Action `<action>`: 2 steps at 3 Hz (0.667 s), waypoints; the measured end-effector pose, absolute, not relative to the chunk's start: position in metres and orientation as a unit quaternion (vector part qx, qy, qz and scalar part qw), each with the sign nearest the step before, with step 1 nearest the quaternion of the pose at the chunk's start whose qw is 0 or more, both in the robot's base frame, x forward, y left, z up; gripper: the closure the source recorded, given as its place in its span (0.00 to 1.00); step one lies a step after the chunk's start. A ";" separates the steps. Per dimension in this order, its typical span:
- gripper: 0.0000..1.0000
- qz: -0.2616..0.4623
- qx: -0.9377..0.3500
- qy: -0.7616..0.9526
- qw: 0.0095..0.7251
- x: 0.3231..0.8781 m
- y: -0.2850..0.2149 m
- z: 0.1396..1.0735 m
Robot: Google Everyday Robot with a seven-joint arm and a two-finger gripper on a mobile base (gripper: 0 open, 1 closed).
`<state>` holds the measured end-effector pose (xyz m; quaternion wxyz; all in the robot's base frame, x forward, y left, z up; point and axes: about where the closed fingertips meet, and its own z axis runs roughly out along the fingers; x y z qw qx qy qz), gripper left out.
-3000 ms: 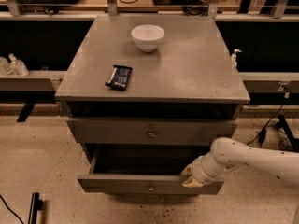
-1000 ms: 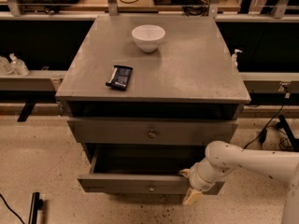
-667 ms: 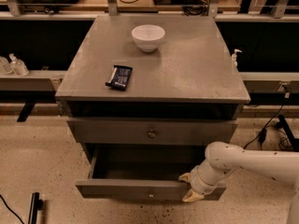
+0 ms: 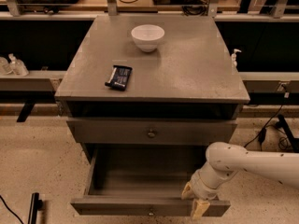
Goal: Open middle drawer
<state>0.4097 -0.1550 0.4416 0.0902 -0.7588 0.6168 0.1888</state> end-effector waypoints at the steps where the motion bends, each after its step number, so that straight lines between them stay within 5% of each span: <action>1: 0.12 0.187 -0.782 0.588 0.087 0.400 -0.152 0.471; 2: 0.00 0.175 -0.793 0.576 0.096 0.403 -0.149 0.490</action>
Offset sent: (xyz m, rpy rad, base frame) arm 0.0032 0.0112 0.0758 -0.0002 -0.1069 0.1272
